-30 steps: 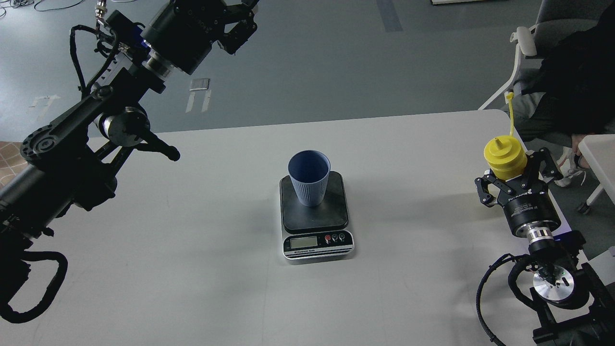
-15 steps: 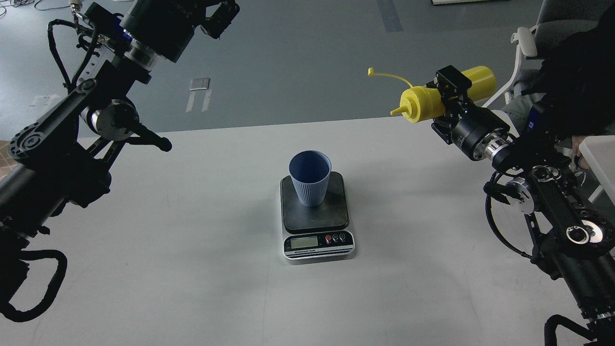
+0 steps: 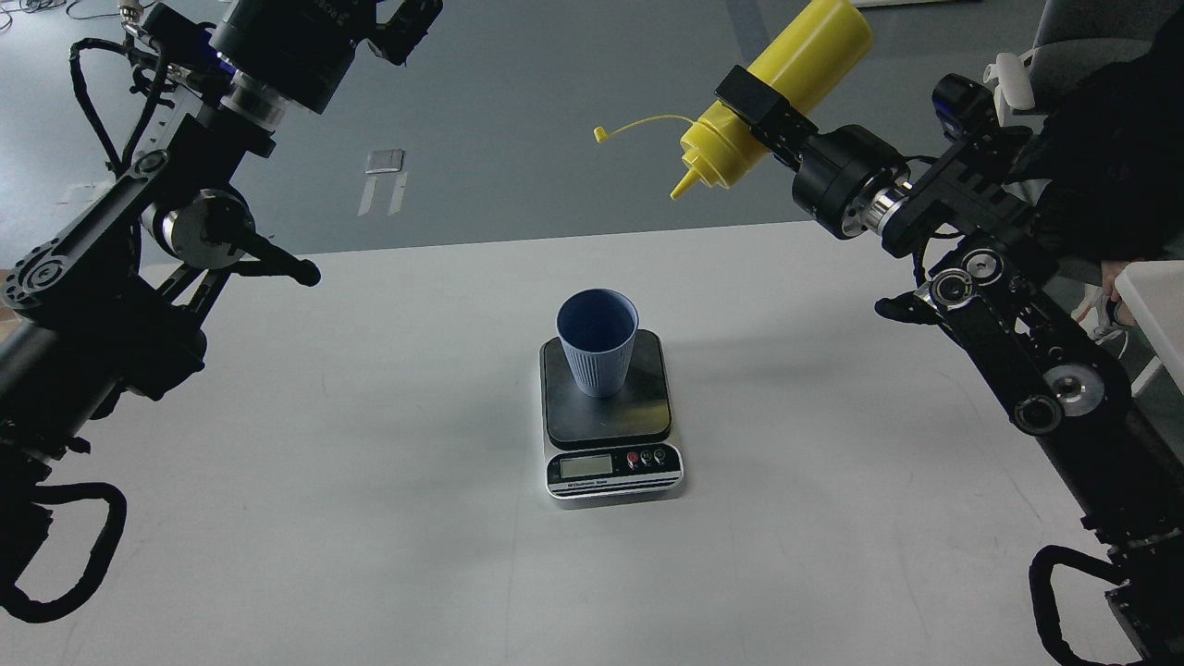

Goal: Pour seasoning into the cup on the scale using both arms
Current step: 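Lift the yellow bottle and tilt its nozzle over the blue cup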

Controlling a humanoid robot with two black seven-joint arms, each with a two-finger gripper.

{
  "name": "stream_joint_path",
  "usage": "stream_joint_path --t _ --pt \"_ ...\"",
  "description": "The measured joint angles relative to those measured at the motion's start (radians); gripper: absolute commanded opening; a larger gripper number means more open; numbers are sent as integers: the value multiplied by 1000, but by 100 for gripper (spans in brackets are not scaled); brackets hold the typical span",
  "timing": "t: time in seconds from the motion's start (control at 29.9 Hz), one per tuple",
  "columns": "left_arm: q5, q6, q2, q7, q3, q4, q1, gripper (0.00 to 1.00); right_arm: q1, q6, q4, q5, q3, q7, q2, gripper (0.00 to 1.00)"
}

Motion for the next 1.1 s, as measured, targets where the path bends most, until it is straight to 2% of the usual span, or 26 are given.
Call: stream_joint_path --t 0.1,0.3,0.53,1.1 --pt "0 -2 4 0 -6 0 5 98 -6 1 40 -46 -37 3 -1 0" --pt "-2 -3 19 0 -18 -2 7 98 -21 -1 104 -154 -113 47 -6 0" --pt "-5 -3 42 0 -20 -4 9 98 -53 -28 105 -254 -118 90 -9 0" --pt "-5 -3 45 0 -22 -4 10 98 -111 -83 101 -283 -106 117 -13 0"
